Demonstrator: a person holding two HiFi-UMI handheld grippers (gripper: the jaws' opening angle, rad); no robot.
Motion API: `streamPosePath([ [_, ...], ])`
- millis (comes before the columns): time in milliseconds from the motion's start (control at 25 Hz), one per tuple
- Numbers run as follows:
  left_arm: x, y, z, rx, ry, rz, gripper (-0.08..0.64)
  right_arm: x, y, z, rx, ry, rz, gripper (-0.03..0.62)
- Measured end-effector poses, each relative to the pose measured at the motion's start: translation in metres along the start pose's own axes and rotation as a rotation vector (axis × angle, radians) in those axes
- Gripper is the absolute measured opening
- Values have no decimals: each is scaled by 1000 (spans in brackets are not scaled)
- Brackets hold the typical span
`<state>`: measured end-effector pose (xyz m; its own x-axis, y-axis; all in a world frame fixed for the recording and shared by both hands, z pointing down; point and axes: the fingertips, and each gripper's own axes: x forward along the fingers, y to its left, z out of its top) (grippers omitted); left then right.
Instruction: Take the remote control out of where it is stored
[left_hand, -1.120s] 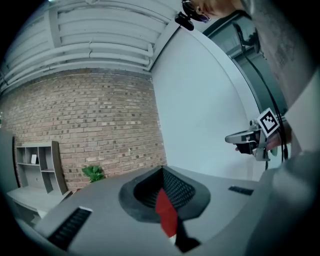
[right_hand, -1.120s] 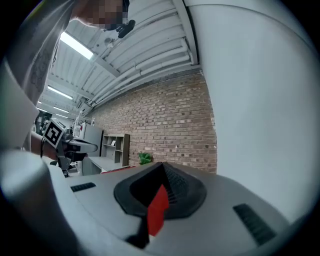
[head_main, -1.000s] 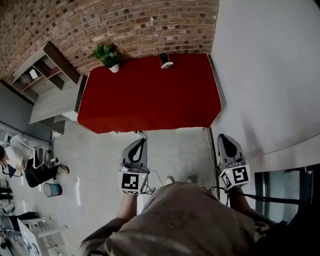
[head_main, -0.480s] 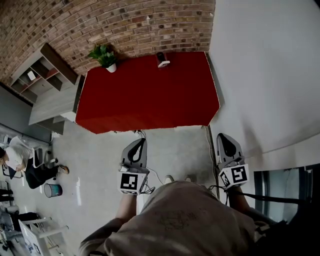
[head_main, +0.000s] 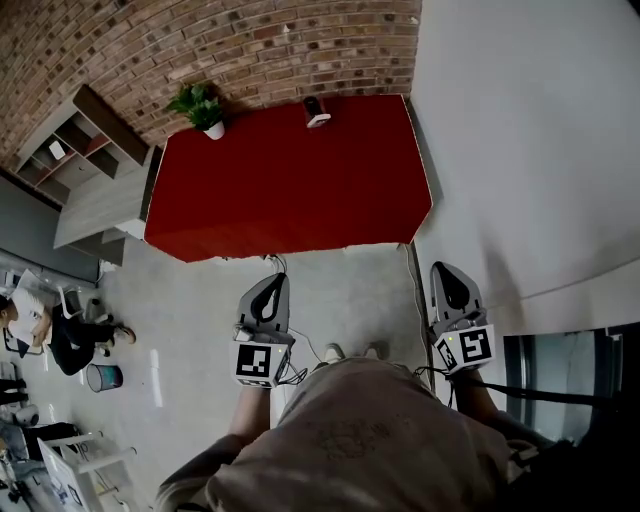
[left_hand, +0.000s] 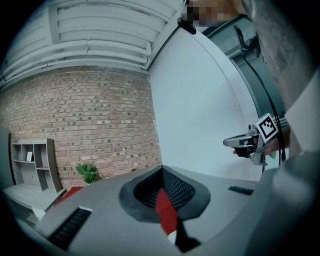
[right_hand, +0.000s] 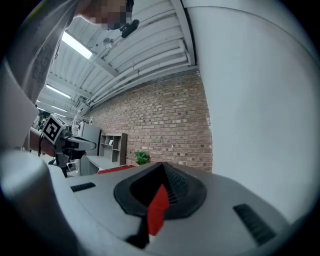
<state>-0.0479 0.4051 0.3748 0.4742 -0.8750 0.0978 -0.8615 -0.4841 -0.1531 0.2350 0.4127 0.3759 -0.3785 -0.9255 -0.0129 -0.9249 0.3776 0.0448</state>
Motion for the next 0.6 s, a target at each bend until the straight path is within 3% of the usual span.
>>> streamPosePath([
  [600,10,-34,2,-7,21,34,11,-16,-30,-16,13,11,35,14],
])
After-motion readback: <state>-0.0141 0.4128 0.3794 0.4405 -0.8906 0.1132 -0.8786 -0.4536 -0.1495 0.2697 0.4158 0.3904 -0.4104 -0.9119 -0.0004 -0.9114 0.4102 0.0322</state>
